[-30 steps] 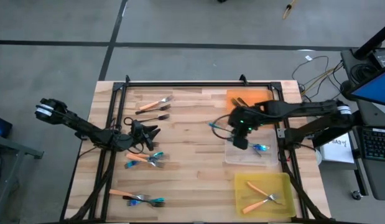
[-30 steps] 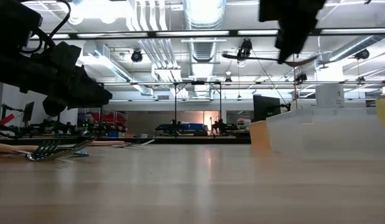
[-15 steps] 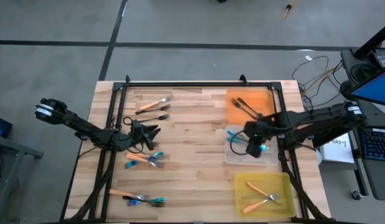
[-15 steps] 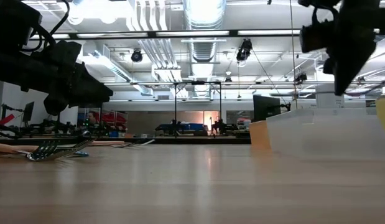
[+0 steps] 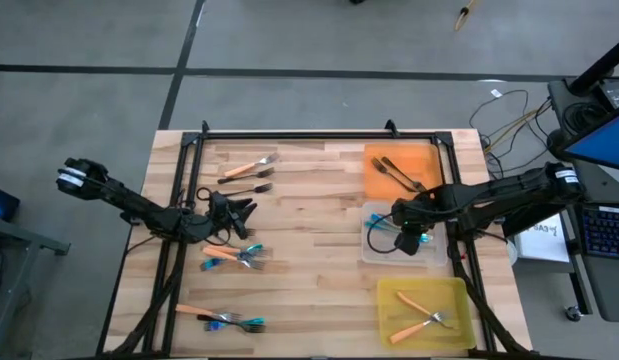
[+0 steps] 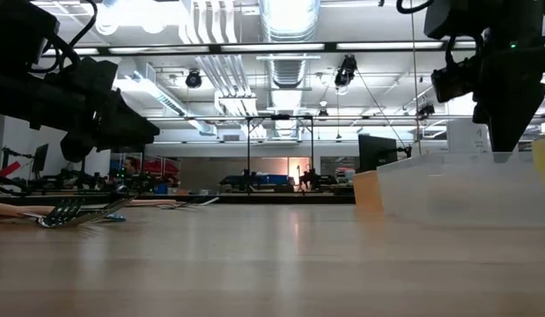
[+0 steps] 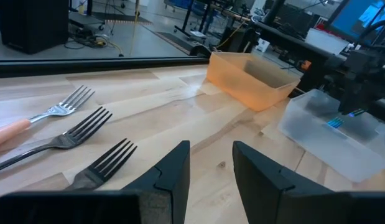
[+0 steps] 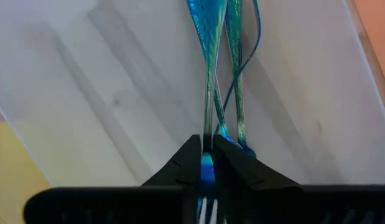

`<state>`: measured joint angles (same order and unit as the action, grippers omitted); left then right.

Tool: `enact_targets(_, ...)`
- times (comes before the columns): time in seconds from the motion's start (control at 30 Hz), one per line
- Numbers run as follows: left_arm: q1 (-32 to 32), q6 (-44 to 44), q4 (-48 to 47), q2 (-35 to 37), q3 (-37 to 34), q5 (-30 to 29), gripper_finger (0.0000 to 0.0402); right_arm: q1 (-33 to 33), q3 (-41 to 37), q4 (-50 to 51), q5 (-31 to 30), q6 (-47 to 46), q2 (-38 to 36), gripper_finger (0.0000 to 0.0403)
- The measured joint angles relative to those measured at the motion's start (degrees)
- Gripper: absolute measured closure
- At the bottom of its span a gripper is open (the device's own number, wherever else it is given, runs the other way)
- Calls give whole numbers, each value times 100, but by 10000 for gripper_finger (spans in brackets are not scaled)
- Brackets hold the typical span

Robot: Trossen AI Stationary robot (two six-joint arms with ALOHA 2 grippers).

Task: Sort silverware by color (type)
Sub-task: Put the blue fork into the transparent bin, then put the orange fork into the yellow bin

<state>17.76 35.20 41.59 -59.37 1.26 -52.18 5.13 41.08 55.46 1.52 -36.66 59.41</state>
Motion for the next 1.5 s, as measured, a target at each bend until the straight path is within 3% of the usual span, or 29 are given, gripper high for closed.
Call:
enact_targets(0.23, 4, 1, 52, 0, 0, 7, 299, 0, 142, 9, 136, 6, 35, 330)
enact_targets(0.47, 4, -269, 785, 0, 0, 22, 299, 0, 481, -1, 132, 25, 29, 298)
enact_targets(0.67, -45, -886, 914, -11, 353, 108, 299, -8, 702, -82, -317, 174, 29, 297)
enact_targets(0.8, -280, -1155, -558, -24, 1236, 591, 299, -19, 793, -150, -635, 372, 29, 302)
enact_targets(1.03, -1058, -474, -5915, -165, 3408, 605, 299, -27, 871, -231, -763, 369, 29, 305)
enact_targets(1.1, -1342, -362, -6913, -261, 3830, 593, 299, -28, 866, -289, -798, 369, 29, 305)
enact_targets(1.23, -2014, -795, -7633, -399, 4207, 891, 299, -26, 837, -411, -1072, 371, 38, 309)
enact_targets(1.5, -4124, -2078, -7540, -871, 4188, 3203, 299, -28, 833, -503, -1213, 435, 75, 297)
